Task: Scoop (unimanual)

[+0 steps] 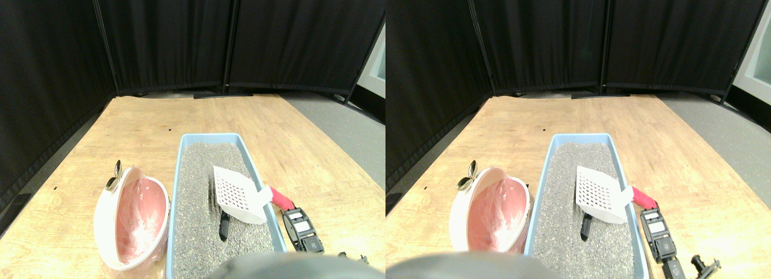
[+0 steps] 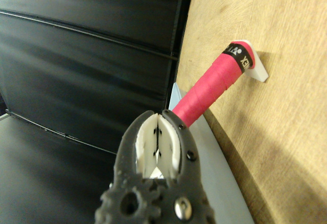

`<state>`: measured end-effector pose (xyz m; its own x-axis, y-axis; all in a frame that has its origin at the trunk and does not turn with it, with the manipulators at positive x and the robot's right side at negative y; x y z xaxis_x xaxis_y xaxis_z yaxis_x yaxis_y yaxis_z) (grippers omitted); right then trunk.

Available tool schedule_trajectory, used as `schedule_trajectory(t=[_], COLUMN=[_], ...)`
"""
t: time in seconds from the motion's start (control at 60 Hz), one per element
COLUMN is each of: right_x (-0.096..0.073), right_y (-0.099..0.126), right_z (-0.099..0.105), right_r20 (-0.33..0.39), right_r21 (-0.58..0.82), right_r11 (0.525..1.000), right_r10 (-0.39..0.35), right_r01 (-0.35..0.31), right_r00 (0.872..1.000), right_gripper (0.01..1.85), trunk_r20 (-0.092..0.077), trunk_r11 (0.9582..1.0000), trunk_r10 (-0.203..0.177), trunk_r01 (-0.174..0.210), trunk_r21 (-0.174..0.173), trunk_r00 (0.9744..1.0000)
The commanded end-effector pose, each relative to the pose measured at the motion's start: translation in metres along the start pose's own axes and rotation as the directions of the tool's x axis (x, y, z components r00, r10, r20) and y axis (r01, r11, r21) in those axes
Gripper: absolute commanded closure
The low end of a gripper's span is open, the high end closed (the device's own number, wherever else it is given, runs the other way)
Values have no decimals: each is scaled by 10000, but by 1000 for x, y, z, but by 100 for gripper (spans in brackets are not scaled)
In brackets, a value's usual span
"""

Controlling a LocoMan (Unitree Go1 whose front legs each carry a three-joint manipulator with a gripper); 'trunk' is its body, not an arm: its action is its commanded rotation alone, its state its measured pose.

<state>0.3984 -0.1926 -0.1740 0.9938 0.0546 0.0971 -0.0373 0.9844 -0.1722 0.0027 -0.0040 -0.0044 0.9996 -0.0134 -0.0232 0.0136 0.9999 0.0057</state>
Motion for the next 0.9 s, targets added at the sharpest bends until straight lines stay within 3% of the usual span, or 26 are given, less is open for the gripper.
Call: schedule_trajectory(t=[0.017,0.233,0.467,0.583,0.717,0.9], right_x=[1,0,1,0,0,4], right_y=[-1,-3,-9,-15,-19,-21], right_z=[8,8,10,9,7,0], right_r20=[371,357,986,1046,857,937], right_r21=[-142,-147,295,1216,1507,1914], right_r11=[9999,9999,9981,9917,9886,9815], right_r10=[-80,69,505,302,-153,-121], right_r01=[86,-64,-537,-429,22,-60], right_r00=[9993,9993,9938,9941,9962,9955], right_gripper=[142,143,143,135,111,101], trunk_r20=[30,-4,8,-1,-21,-52], trunk_r11=[10000,9999,9999,9998,9998,9996], trunk_r10=[73,55,-85,-166,-197,-188], trunk_r01=[-73,-56,85,166,197,187], trunk_r21=[-58,-137,-92,-93,-104,-204], trunk_r00=[10000,10000,10000,9999,9998,9998])
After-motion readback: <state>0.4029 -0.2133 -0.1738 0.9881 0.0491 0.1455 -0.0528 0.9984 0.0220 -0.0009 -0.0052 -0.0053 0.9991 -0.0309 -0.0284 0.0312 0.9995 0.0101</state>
